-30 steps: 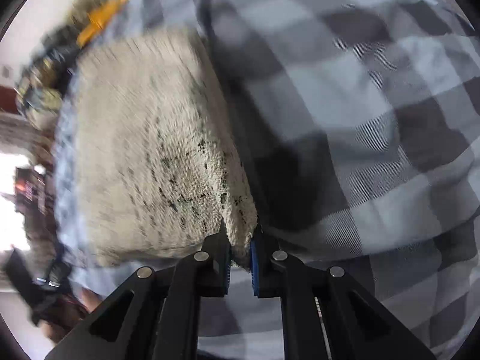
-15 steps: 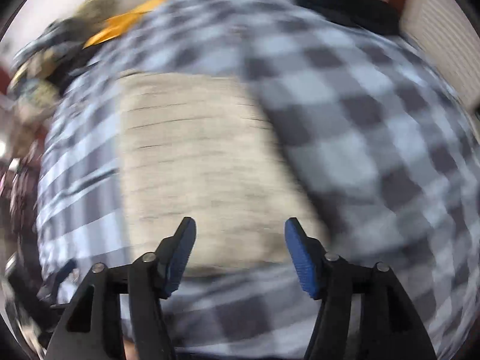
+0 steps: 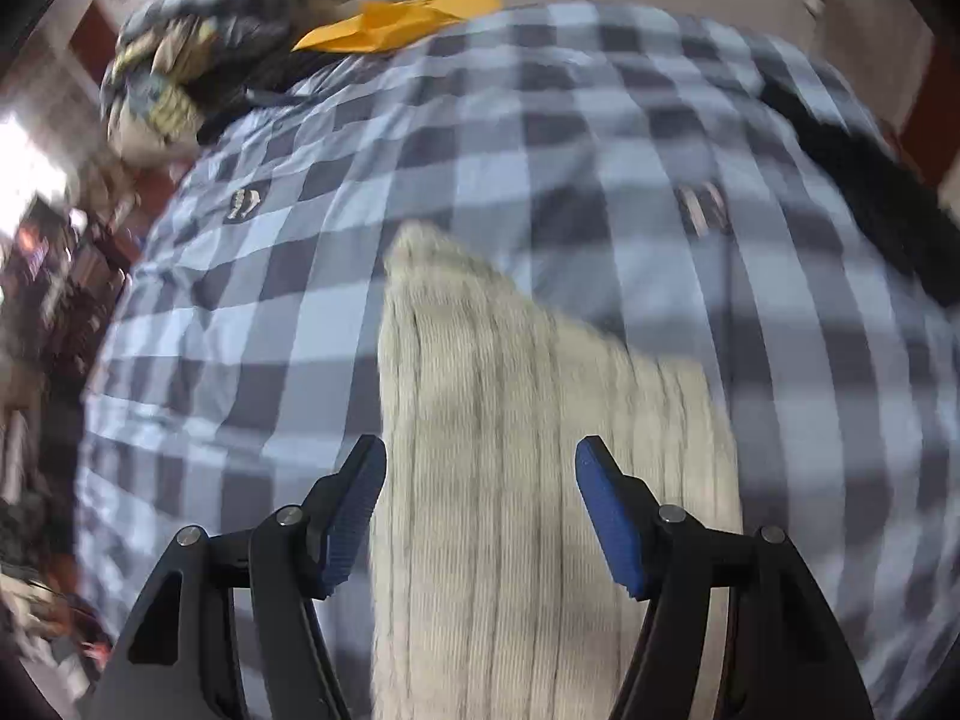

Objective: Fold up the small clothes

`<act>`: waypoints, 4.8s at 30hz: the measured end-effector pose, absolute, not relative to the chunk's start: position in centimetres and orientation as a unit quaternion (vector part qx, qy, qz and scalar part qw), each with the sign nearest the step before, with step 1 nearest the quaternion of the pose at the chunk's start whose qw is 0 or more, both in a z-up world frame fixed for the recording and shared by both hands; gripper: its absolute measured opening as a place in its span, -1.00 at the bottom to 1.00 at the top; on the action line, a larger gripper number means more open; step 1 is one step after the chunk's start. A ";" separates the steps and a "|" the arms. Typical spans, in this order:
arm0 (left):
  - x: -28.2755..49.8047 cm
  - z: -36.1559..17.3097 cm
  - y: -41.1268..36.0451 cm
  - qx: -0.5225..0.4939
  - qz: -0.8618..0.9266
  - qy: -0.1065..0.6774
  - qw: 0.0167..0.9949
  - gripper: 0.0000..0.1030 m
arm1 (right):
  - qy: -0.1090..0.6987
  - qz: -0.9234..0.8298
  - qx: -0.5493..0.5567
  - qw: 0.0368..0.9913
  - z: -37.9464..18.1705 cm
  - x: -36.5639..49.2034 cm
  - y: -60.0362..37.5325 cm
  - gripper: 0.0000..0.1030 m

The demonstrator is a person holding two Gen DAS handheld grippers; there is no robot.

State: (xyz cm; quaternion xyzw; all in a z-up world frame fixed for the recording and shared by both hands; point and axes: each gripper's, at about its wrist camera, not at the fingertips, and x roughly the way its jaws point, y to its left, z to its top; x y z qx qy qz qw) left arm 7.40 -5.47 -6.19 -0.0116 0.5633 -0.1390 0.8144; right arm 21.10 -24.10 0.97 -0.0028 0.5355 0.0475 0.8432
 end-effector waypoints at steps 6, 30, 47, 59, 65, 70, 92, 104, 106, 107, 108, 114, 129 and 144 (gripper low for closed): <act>8.7 -7.5 -3.4 -0.047 -0.122 0.589 0.798 1.00 | 0.577 0.074 -0.111 0.806 -3.3 28.4 -20.0 0.20; 8.5 -8.1 -4.4 -0.032 -0.123 0.597 0.792 1.00 | 0.697 -0.010 0.113 0.708 -10.8 23.7 -39.1 -0.09; 8.0 -8.7 -4.7 -0.016 -0.119 0.598 0.792 1.00 | 0.650 0.016 0.097 0.754 -4.6 16.3 -34.9 -0.83; 8.5 -9.0 -4.3 -0.027 -0.117 0.601 0.791 1.00 | 0.451 -0.017 0.169 0.876 6.1 17.3 -40.4 -1.00; 8.4 -9.4 -4.3 -0.023 -0.117 0.602 0.789 1.00 | 0.579 -0.016 0.248 0.777 -2.2 19.4 -42.5 -0.94; 8.4 -9.4 -4.4 -0.023 -0.120 0.603 0.788 1.00 | 0.634 -0.018 0.212 0.744 -5.9 18.6 -40.6 -0.34; 8.3 -9.2 -4.3 -0.021 -0.121 0.600 0.791 1.00 | 0.581 0.031 0.119 0.805 -3.4 16.1 -36.3 -0.87; 8.2 -9.0 -4.7 -0.011 -0.123 0.595 0.794 1.00 | 0.558 -0.061 0.243 0.791 -5.4 14.8 -42.2 -0.87; 8.1 -8.8 -4.9 -0.007 -0.125 0.592 0.796 1.00 | 0.563 -0.039 0.261 0.783 -7.3 15.6 -42.3 -0.80; 8.0 -8.7 -4.9 -0.006 -0.127 0.589 0.798 1.00 | 0.566 -0.038 0.276 0.776 -7.6 15.6 -42.7 -0.75; 7.8 -8.7 -5.0 -0.005 -0.129 0.586 0.800 1.00 | 0.564 -0.038 0.308 0.765 -7.6 15.4 -43.4 -0.73; 6.1 -7.3 -7.1 0.039 -0.176 0.543 0.820 1.00 | 0.532 -0.044 0.186 0.825 -1.5 9.8 -42.9 0.23; 1.4 -8.4 -21.9 0.270 -0.308 0.388 0.826 1.00 | 0.573 0.115 0.039 0.811 -6.2 -3.0 -40.6 0.34; 3.6 -9.3 -20.0 0.304 -0.292 0.395 0.816 -0.37 | 0.513 0.223 0.094 0.824 -4.7 -3.6 -38.2 -0.90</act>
